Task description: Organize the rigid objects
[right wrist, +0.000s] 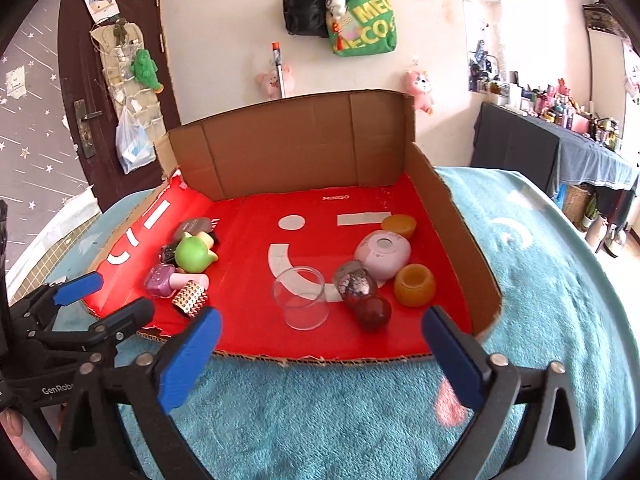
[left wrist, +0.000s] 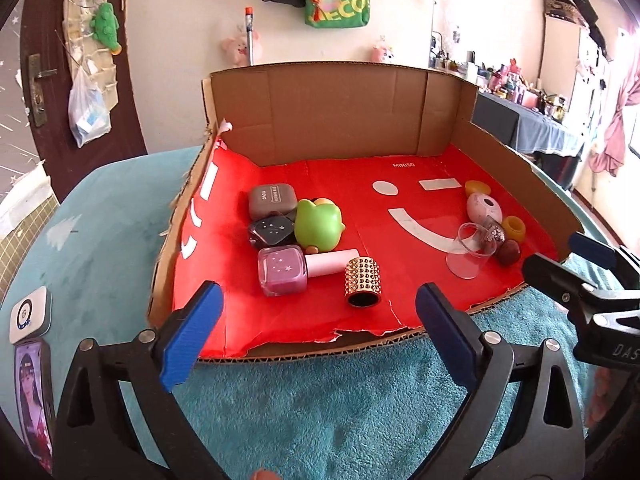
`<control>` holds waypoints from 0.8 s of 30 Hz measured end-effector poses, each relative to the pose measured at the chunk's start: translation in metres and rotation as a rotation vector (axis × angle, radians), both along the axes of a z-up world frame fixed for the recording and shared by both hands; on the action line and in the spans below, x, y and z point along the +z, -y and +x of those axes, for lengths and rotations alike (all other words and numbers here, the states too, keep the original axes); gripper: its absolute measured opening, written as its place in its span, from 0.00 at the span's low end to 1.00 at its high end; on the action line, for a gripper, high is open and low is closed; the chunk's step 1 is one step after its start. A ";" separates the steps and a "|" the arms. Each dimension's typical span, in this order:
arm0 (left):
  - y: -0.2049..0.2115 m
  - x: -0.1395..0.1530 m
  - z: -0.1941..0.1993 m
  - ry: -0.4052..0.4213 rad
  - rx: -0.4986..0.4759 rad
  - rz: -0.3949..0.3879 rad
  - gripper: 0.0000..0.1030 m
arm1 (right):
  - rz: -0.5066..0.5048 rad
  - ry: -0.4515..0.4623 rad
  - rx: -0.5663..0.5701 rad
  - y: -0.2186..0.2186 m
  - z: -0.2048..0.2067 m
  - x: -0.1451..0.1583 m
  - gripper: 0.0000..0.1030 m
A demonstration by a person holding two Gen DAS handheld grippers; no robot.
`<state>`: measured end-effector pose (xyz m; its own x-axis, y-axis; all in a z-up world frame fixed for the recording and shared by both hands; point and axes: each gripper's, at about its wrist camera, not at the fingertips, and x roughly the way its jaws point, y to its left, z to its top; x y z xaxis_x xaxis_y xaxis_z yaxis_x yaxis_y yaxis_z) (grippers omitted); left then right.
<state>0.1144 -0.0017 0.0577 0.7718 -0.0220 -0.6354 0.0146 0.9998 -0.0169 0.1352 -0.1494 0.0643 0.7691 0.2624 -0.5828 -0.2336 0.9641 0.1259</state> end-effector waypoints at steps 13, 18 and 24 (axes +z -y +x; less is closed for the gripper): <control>-0.004 -0.018 -0.004 -0.024 0.038 -0.009 1.00 | -0.066 0.008 -0.054 -0.005 -0.012 -0.019 1.00; -0.003 -0.018 -0.005 -0.021 0.036 -0.010 1.00 | -0.073 -0.015 -0.058 -0.006 -0.009 -0.027 1.00; -0.004 -0.019 -0.006 -0.017 0.038 -0.022 1.00 | -0.051 -0.040 -0.051 -0.003 -0.007 -0.031 1.00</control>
<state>0.1087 0.0022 0.0392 0.7612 -0.0068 -0.6485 -0.0238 0.9990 -0.0384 0.1287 -0.1464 0.0331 0.7566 0.1930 -0.6247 -0.1802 0.9800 0.0846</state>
